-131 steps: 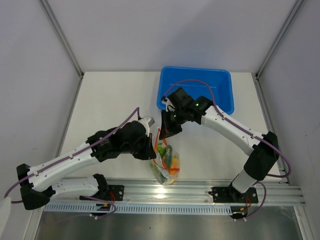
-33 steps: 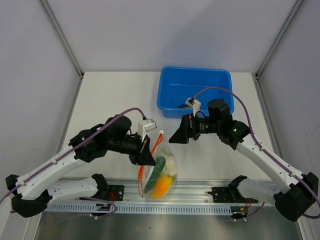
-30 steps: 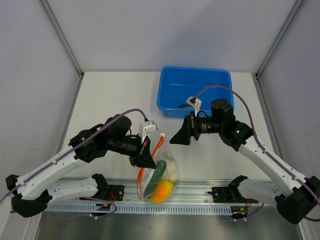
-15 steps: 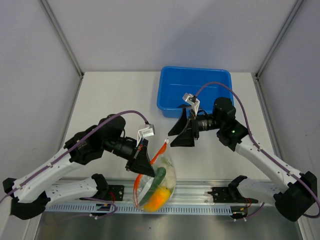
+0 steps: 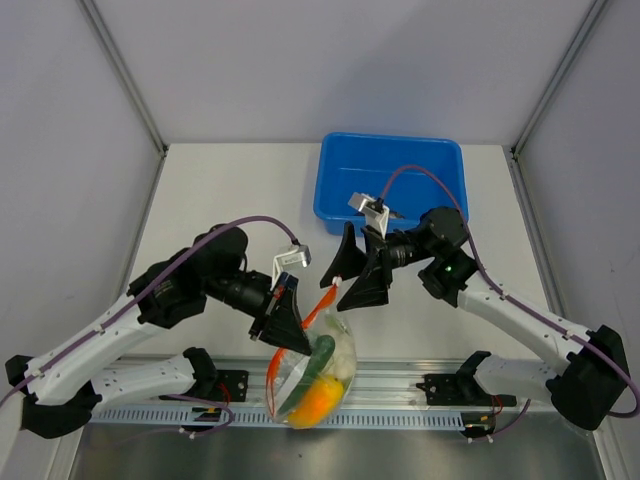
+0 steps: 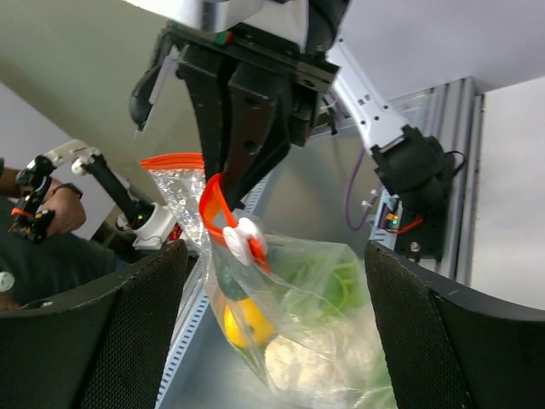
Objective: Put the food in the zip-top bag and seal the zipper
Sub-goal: Zip the zipper food storage bag at the center of the board.
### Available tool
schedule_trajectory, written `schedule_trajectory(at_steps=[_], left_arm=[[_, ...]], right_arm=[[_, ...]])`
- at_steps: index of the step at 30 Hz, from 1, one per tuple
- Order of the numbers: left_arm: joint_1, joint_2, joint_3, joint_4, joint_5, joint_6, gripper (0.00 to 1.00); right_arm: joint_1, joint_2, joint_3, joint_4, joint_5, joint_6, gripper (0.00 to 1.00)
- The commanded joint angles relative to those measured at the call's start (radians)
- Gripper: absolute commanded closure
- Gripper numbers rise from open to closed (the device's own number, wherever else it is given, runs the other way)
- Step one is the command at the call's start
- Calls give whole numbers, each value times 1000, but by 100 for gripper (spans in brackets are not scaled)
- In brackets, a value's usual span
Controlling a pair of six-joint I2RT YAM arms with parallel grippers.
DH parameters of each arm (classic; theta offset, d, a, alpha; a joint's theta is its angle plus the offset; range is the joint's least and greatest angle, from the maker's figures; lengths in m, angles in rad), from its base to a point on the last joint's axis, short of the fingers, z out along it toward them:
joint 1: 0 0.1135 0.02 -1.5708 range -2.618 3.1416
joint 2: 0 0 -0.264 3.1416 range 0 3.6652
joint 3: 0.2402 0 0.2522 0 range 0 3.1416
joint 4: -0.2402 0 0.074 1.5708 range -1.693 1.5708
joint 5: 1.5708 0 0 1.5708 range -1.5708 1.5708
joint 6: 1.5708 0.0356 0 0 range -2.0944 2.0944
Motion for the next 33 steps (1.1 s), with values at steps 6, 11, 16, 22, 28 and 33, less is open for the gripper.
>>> schedule_trajectory(at_steps=[6,11,16,22,28,33], left_arm=[[23,-22,45,143,71,-60,99],[37,-53,14,184,73,-89,99],[40,-66,-15,184,66,-95,99],[43,-76,-49,155,54,-78,100],[46,-82,-64,149,51,-75,99],[61,-62,-29,2,-85,-9,89]], right_arm=[[66,27,-29,252,-12,138,25],[78,25,-56,304,12,175,53],[77,20,-61,307,20,182,67],[57,7,-63,306,31,198,100],[36,4,-63,266,43,185,100],[26,-25,-46,-69,109,-30,100]])
